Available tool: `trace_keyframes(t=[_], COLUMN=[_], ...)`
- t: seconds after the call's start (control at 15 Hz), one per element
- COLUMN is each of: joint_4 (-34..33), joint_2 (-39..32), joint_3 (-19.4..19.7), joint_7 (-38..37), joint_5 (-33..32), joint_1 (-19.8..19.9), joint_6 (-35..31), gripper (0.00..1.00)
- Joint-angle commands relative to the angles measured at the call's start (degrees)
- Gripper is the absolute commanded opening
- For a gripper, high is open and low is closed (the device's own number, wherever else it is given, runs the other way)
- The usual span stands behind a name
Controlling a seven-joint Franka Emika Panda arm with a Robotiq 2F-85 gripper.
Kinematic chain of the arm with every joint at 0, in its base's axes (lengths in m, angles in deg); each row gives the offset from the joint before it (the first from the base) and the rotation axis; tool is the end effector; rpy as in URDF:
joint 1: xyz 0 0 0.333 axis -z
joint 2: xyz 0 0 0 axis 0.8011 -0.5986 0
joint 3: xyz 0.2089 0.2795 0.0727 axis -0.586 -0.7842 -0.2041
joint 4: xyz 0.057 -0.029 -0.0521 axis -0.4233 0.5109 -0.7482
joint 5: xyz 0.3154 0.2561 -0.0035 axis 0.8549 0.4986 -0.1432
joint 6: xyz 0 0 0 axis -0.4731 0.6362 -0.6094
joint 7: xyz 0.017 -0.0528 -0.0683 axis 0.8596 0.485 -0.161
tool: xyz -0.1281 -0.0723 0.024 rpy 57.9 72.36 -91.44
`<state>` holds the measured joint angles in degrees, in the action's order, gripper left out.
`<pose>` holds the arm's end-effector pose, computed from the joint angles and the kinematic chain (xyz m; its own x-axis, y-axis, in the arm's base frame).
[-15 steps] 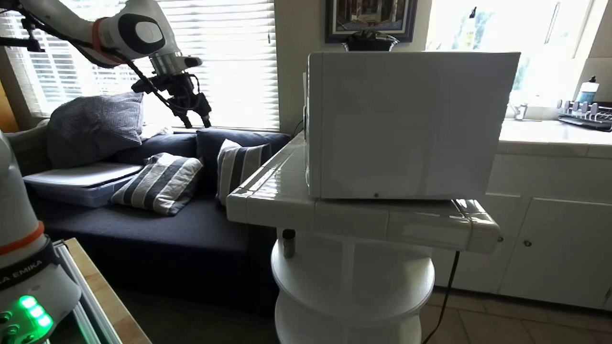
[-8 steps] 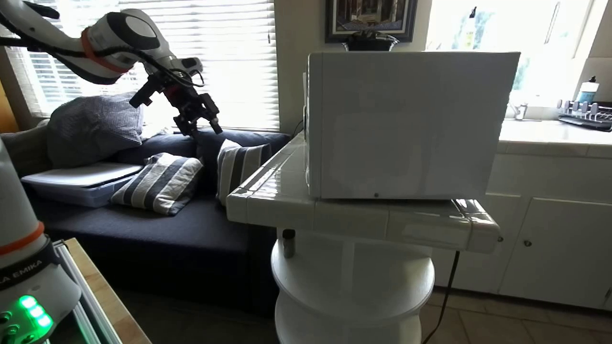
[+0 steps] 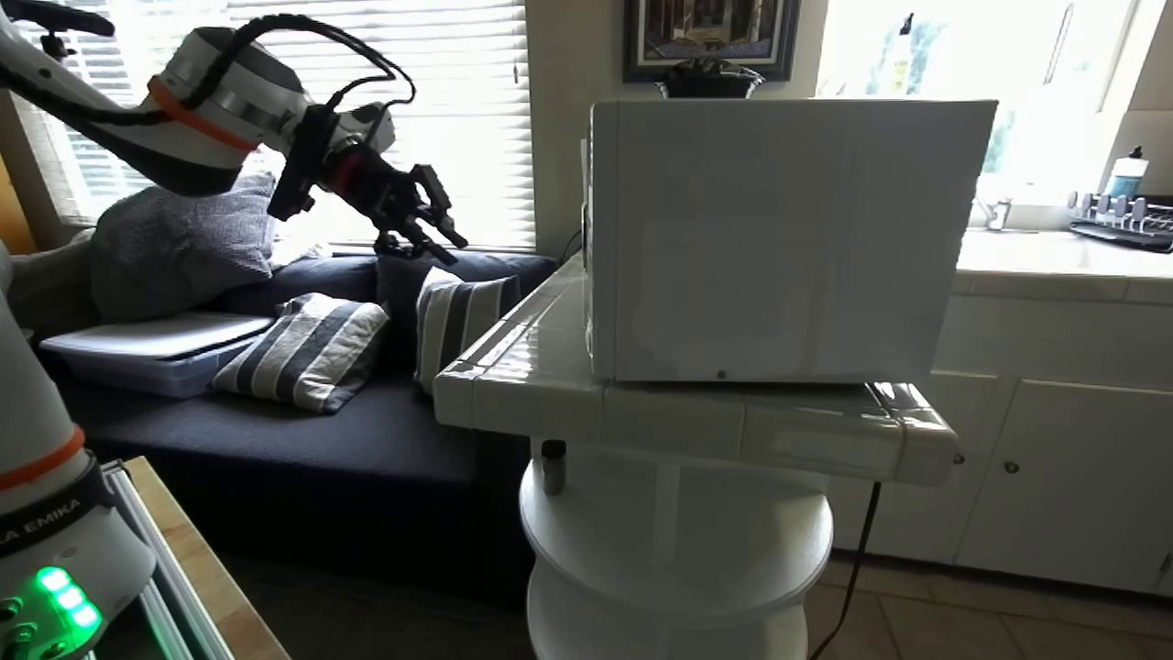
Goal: Open the microwave.
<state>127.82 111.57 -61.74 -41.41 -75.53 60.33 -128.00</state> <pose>0.3640 -0.0345 0.4045 0.9069 0.4181 -0.0526 0.2675 -0.4746 0.8386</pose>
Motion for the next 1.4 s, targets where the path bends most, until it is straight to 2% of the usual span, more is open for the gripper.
trace_keyframes(t=[0.0, 0.2, 0.4, 0.6, 0.8, 1.33], joint_4=[-0.17, -0.09, 0.01, 0.02, 0.03, -0.06], joint_2=[-3.83, -7.11, -11.1, -14.48, -16.98, -16.9], joint_3=[4.47, 8.81, 12.99, 16.45, 18.13, 18.42], joint_7=[-2.68, -7.55, -9.97, -9.27, -9.1, -8.12], joint_5=[-15.08, -26.81, -32.64, -31.86, -31.77, -31.24], joint_1=[0.13, -0.26, -1.43, -2.33, -2.57, -2.75], joint_6=[1.34, 3.05, 4.11, 1.88, 1.43, 2.52], gripper=[0.0, 0.0, 0.0, 0.0, 0.0, 0.01])
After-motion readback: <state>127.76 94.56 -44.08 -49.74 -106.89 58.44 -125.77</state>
